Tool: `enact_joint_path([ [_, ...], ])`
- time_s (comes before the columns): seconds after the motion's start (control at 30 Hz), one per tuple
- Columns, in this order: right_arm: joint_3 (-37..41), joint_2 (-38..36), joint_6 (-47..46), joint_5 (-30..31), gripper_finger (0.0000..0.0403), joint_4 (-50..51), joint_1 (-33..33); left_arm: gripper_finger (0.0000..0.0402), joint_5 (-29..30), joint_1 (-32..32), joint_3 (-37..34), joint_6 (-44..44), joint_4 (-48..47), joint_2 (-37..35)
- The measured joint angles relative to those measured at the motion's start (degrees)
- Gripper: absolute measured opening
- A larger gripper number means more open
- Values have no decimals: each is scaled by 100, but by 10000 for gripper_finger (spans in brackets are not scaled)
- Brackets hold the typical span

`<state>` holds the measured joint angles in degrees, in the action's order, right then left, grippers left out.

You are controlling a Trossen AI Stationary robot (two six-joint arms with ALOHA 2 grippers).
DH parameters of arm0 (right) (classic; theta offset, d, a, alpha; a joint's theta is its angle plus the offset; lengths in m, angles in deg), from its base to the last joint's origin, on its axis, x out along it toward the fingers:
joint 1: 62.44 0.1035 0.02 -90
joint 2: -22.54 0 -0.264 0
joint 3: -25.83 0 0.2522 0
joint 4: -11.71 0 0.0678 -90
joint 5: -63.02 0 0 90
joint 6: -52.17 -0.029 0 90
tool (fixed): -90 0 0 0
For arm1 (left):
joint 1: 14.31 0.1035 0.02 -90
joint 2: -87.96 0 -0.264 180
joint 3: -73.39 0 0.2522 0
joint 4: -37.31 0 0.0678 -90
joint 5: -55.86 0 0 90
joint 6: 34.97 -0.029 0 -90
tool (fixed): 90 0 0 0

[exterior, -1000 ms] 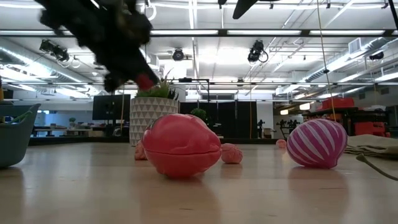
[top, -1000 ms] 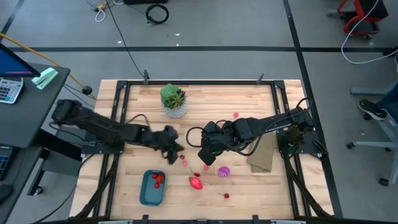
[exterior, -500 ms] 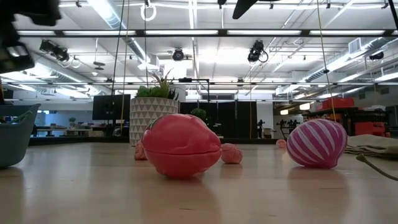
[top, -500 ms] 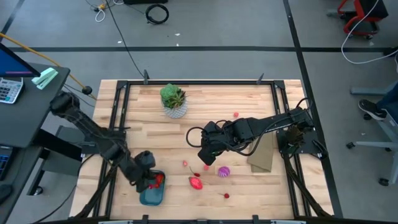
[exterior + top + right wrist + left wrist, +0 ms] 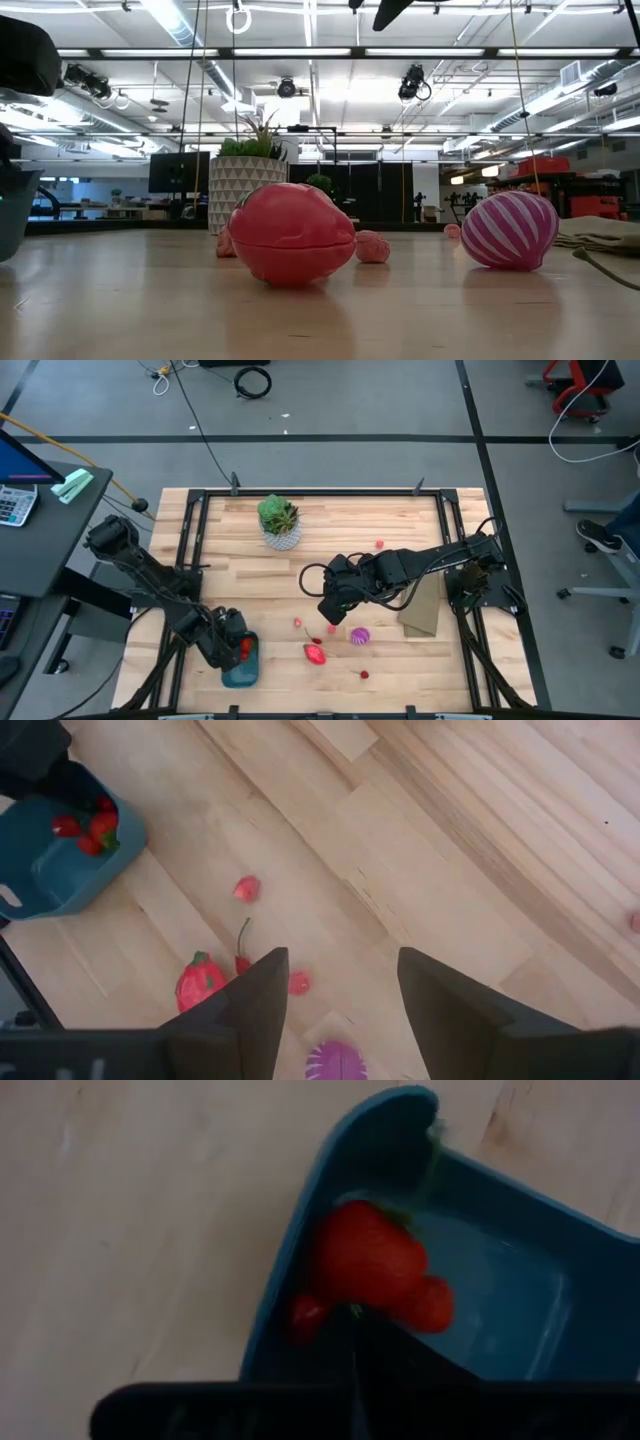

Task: Pick and placing Produce into tupperware
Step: Put the top red cherry into the bin, then put the top right peach into the bin

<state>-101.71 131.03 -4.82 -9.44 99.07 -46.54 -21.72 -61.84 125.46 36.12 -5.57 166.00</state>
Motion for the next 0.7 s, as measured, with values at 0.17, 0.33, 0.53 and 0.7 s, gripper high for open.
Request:
enact_joint_path([
  [0.17,0,0,-2,2,199,-2,-2,36,-3,2,0,-19,42,0],
  [0.33,0,0,-4,61,199,-31,-9,57,-22,4,0,-22,70,-2],
  [0.53,0,0,0,-11,199,-641,-13,86,-75,13,-2,-27,117,-76],
  [0.7,-2,0,2,-111,200,-752,-27,104,-216,168,153,-240,108,-421],
])
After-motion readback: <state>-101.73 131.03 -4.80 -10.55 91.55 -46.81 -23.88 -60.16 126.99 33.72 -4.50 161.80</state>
